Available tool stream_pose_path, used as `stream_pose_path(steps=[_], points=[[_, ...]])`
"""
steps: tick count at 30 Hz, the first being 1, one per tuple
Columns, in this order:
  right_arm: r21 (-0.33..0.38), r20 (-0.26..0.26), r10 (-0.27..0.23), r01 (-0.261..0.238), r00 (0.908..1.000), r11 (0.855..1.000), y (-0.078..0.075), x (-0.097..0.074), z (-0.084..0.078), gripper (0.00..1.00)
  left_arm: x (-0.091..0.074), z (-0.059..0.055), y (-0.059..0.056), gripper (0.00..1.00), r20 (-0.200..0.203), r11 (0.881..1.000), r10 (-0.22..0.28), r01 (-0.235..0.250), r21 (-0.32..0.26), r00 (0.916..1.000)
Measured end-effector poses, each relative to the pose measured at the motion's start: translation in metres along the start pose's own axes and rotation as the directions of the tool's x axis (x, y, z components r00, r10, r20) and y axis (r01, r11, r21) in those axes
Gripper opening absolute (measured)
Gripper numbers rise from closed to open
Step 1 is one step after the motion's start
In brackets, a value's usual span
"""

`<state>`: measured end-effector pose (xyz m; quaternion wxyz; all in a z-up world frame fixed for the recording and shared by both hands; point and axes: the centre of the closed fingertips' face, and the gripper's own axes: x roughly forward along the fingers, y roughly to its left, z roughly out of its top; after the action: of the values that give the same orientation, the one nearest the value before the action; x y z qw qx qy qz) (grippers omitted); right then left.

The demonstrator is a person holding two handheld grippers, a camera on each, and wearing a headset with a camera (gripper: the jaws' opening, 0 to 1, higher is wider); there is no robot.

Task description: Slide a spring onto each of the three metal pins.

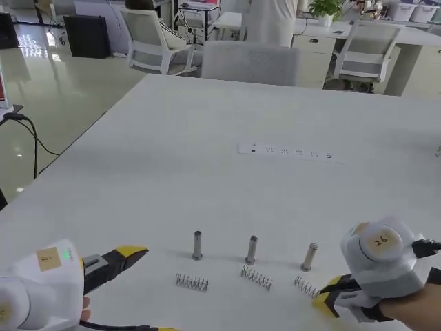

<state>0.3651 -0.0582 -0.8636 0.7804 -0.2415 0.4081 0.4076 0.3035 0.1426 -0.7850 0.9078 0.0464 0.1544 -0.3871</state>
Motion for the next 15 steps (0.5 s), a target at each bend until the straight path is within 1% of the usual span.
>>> stream_pose_path(steps=[2, 8, 15], points=[[0.011, 0.003, 0.009, -0.009, 1.0, 1.0, 0.002, -0.002, 0.001, 0.08, 0.0, 0.0, -0.001, 0.84, 0.001, 1.0, -0.003, 0.003, -0.001, 1.0], [0.002, 0.016, 0.024, -0.024, 0.9996, 1.0, 0.01, -0.009, 0.01, 0.08, 0.002, -0.002, -0.002, 0.83, -0.004, 1.0, -0.015, 0.015, 0.002, 0.9999], [-0.038, 0.032, 0.069, -0.068, 0.9971, 0.997, 0.028, -0.018, 0.025, 0.08, 0.005, -0.003, -0.006, 0.8, -0.013, 0.999, -0.035, 0.035, 0.009, 0.9993]])
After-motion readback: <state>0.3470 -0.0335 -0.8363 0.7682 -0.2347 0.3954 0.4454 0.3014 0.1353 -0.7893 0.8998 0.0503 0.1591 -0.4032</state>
